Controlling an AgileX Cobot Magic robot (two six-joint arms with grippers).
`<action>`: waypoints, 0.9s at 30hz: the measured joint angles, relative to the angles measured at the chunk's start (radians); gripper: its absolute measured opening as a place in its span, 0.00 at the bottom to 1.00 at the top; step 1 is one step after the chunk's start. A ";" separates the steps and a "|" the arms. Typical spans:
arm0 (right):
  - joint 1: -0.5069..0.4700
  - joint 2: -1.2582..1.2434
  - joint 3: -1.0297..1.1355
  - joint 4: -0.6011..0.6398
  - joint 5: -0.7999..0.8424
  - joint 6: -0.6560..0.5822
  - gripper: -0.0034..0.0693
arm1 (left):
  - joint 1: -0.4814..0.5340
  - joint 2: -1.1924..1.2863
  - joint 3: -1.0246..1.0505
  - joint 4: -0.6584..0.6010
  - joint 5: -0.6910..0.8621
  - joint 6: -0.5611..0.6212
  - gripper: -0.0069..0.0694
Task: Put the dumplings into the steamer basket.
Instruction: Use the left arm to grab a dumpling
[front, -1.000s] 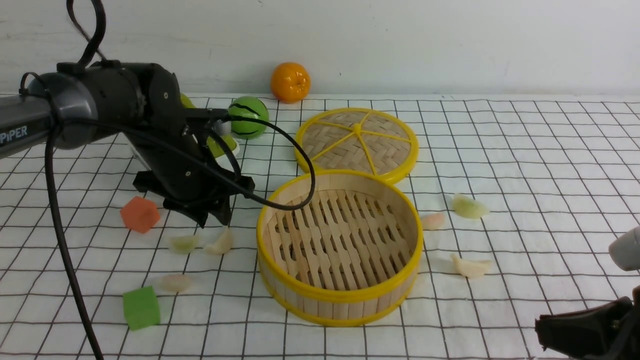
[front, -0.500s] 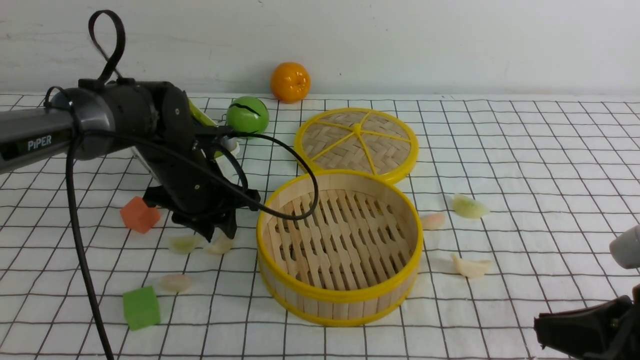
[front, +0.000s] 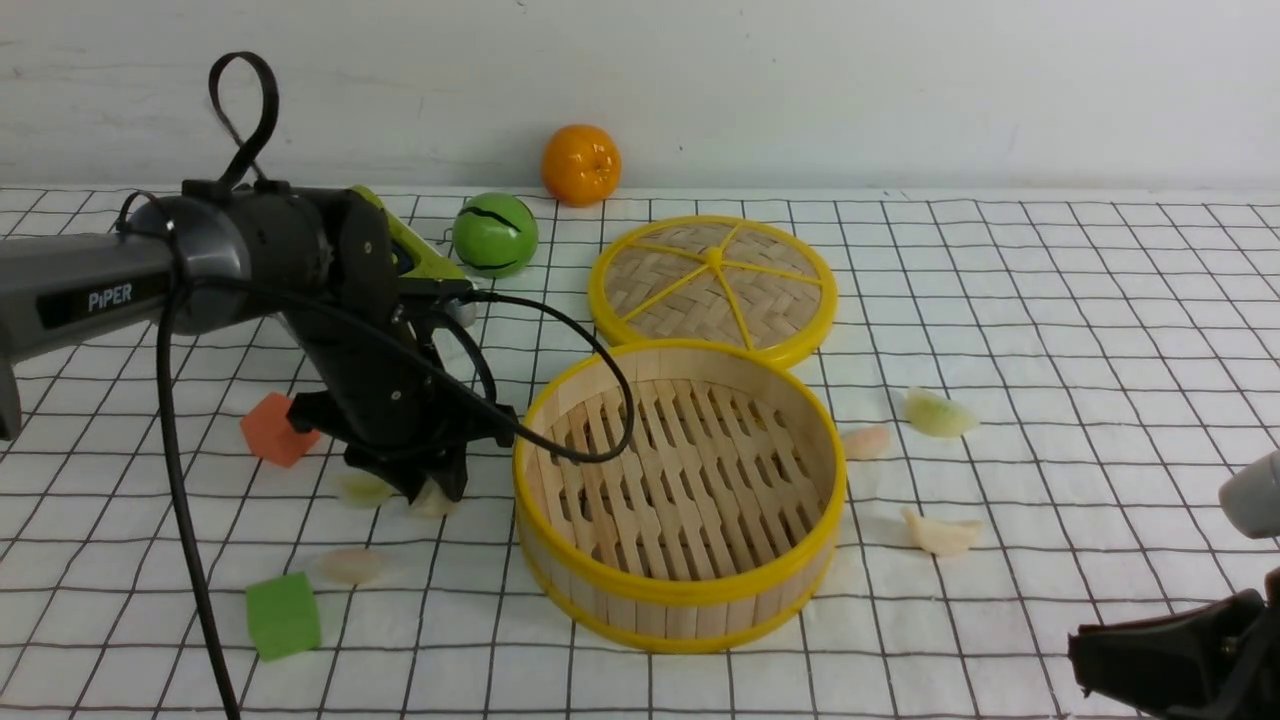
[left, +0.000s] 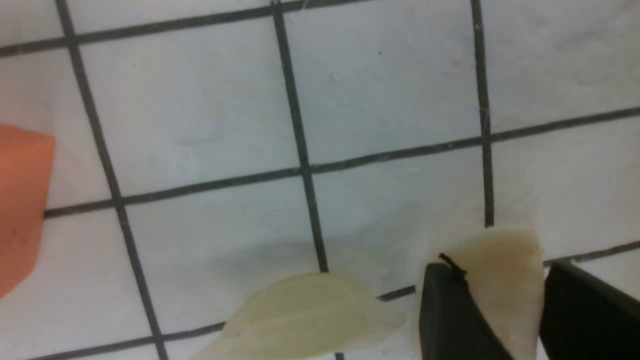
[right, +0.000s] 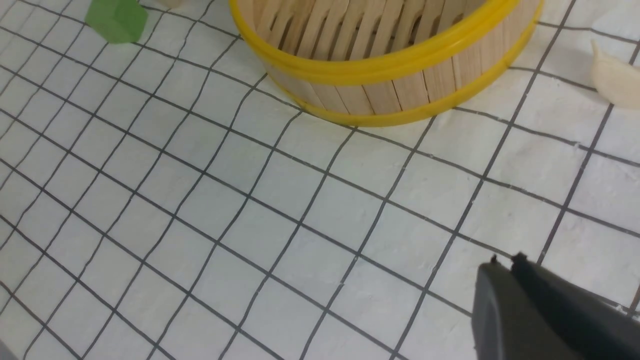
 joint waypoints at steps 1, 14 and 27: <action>0.000 0.000 0.000 0.001 0.000 0.000 0.09 | 0.000 0.000 0.000 0.000 0.000 0.000 0.39; 0.000 0.000 0.000 0.002 0.000 -0.001 0.10 | -0.001 -0.020 -0.002 -0.029 0.035 -0.005 0.31; 0.000 0.000 0.000 0.004 0.000 -0.004 0.12 | -0.004 -0.123 -0.001 -0.030 0.052 -0.056 0.08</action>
